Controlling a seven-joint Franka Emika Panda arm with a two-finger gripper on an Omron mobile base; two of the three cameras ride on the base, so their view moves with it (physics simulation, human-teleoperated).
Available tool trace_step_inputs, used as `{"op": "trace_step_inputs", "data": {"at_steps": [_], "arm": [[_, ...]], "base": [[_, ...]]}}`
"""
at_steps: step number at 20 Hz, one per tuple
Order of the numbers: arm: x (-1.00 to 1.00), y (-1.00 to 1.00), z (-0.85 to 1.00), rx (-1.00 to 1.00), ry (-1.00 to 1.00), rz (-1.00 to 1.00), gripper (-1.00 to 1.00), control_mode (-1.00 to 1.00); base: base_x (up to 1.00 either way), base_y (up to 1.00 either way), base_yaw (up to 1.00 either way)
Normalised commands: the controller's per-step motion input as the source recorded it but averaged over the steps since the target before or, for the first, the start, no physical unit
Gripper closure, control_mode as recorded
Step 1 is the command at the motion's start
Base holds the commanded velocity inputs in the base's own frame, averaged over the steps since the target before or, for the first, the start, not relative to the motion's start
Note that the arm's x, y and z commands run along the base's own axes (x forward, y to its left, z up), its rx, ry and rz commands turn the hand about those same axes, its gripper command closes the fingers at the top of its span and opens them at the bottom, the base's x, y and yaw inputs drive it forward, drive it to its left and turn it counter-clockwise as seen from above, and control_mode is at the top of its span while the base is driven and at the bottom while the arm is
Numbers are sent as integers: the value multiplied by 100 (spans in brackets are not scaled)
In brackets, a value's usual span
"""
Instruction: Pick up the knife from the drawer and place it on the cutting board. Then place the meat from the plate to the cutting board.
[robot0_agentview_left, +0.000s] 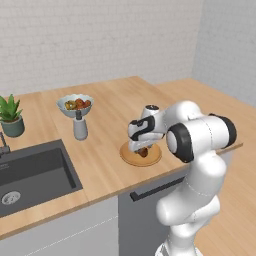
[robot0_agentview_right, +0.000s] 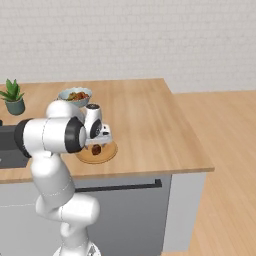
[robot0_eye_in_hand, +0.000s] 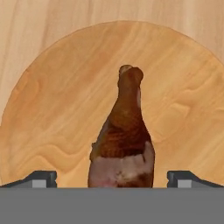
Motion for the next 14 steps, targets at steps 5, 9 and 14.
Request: {"op": "trace_step_inputs", "data": {"at_steps": [5,9,14], "arm": [[6,0,-20,0,5,0,-100,-100],[0,0,-30,0,5,2,100,-100],[0,0,-22,0,3,3,100,-100]], "base": [[0,0,0],[0,0,0],[0,0,0]]}}
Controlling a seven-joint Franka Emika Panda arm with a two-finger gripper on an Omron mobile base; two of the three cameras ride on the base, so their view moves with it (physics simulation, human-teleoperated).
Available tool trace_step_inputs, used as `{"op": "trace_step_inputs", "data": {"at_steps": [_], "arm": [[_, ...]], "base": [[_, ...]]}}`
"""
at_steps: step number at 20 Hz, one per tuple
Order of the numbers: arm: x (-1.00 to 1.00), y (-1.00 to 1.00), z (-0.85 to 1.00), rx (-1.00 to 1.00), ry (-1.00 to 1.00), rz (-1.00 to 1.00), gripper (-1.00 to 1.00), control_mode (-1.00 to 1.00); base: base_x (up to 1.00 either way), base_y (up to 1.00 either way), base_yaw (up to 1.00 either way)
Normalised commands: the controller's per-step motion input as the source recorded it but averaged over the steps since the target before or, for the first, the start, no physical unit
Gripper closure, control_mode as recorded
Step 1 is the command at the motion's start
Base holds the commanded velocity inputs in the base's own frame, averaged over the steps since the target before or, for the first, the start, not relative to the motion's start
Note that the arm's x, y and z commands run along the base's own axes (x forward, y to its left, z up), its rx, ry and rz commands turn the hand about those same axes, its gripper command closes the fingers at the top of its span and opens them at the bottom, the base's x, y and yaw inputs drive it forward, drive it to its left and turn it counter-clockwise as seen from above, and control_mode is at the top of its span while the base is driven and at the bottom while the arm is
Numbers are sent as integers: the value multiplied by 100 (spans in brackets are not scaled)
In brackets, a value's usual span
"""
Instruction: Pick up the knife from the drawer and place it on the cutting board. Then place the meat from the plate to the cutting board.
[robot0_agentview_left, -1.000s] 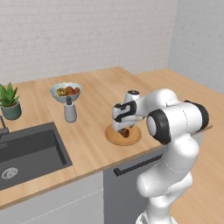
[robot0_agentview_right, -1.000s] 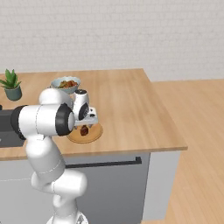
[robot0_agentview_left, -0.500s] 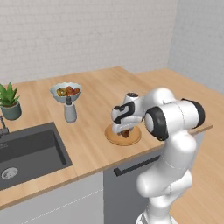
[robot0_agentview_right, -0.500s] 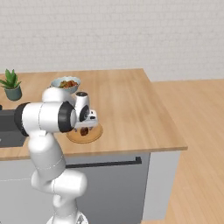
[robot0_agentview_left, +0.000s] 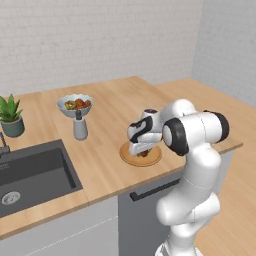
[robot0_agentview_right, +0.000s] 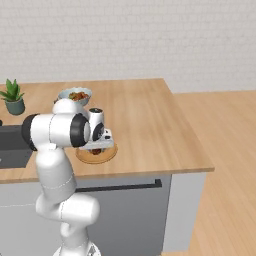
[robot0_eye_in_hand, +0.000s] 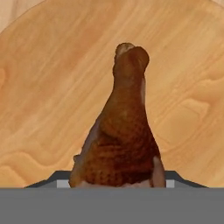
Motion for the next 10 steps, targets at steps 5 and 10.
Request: {"op": "trace_step_inputs", "data": {"at_steps": [5,10], "arm": [[-25,0,-1,1,2,4,100,-100],[-96,0,77,0,-9,0,100,-100]], "base": [[0,0,0],[0,0,0]]}}
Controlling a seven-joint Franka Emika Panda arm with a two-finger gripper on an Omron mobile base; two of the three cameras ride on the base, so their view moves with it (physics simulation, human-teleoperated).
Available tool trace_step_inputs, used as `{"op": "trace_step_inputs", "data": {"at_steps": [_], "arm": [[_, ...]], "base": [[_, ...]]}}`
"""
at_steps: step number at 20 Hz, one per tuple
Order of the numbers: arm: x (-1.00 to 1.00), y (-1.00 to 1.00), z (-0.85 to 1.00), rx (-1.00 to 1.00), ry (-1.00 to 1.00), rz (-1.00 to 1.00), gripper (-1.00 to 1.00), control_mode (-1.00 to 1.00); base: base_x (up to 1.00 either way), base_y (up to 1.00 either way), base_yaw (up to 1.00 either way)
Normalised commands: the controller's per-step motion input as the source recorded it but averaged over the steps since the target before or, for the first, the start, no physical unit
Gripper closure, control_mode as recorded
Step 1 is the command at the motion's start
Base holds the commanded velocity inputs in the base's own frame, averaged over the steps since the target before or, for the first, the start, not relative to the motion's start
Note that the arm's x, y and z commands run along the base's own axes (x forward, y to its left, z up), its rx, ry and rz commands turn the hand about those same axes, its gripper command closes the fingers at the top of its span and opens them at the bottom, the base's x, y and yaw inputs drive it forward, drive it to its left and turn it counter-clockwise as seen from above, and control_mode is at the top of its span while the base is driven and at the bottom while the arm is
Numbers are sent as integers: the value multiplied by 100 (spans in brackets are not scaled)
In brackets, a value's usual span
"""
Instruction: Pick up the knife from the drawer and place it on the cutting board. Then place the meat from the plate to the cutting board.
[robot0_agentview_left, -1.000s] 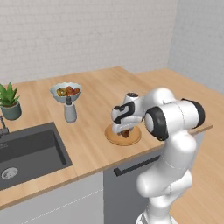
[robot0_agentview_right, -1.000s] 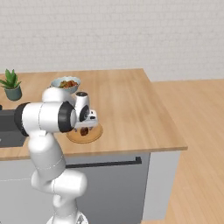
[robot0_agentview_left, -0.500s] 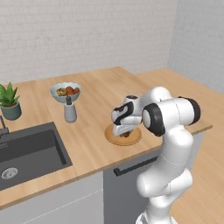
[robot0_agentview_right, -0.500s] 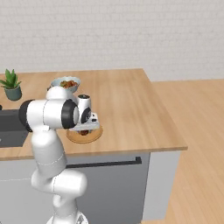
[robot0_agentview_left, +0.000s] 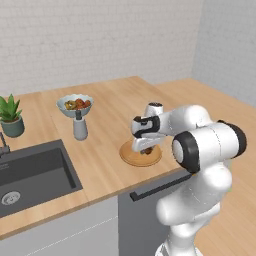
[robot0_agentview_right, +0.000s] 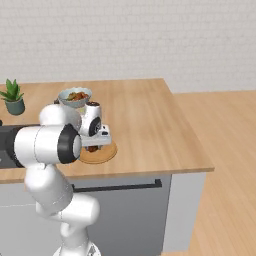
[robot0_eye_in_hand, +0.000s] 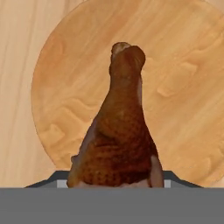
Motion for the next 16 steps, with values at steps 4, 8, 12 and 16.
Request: {"op": "trace_step_inputs", "data": {"at_steps": [4,8,12,16], "arm": [[-99,0,100,0,-8,0,100,-100],[-86,0,76,0,-3,0,100,-100],[-74,0,62,0,-4,0,100,-100],[-54,0,59,0,0,0,100,-100]], "base": [[0,0,0],[0,0,0],[0,0,0],[0,0,0]]}}
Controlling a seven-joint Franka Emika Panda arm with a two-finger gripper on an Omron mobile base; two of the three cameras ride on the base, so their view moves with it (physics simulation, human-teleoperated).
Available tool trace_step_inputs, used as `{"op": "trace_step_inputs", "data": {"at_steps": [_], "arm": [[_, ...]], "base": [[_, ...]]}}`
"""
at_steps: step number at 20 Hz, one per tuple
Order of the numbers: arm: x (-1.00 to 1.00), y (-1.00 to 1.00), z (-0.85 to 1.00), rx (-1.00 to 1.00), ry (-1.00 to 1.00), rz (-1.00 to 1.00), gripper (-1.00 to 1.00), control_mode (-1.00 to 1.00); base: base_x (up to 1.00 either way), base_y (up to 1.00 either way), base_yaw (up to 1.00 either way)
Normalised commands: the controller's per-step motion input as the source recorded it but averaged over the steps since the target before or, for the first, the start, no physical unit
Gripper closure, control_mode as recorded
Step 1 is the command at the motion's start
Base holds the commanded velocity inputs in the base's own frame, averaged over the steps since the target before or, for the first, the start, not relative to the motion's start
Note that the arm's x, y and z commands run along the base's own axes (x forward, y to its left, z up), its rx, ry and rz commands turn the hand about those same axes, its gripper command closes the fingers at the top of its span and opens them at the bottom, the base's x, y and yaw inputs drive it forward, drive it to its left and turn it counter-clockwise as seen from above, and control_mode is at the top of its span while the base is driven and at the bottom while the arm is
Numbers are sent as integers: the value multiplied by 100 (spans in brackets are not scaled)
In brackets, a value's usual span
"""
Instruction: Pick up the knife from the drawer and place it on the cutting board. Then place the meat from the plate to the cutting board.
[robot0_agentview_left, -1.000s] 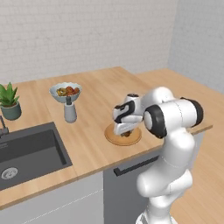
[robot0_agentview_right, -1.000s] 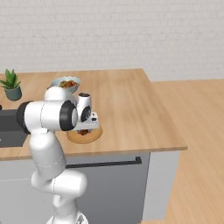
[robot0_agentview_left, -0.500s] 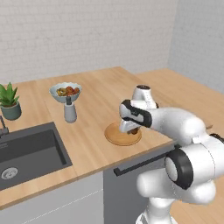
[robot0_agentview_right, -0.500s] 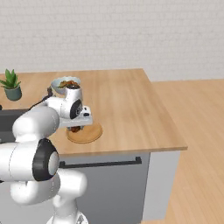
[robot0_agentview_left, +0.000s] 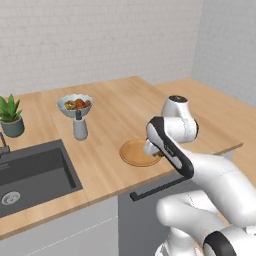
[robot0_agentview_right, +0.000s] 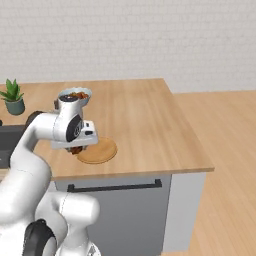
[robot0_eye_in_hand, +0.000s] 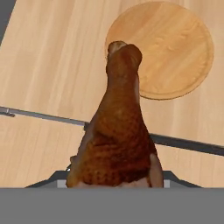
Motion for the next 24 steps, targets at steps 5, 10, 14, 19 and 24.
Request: {"op": "trace_step_inputs", "data": {"at_steps": [5,10,14,19,24], "arm": [[-48,0,51,0,0,0,100,-100],[-55,3,27,0,-12,0,100,100],[0,0,0,0,0,0,100,100],[0,0,0,0,0,0,100,100],[0,0,0,0,0,0,100,100]], "base": [[0,0,0],[-15,4,0],[-65,45,4],[-39,82,12],[0,97,24]]}}
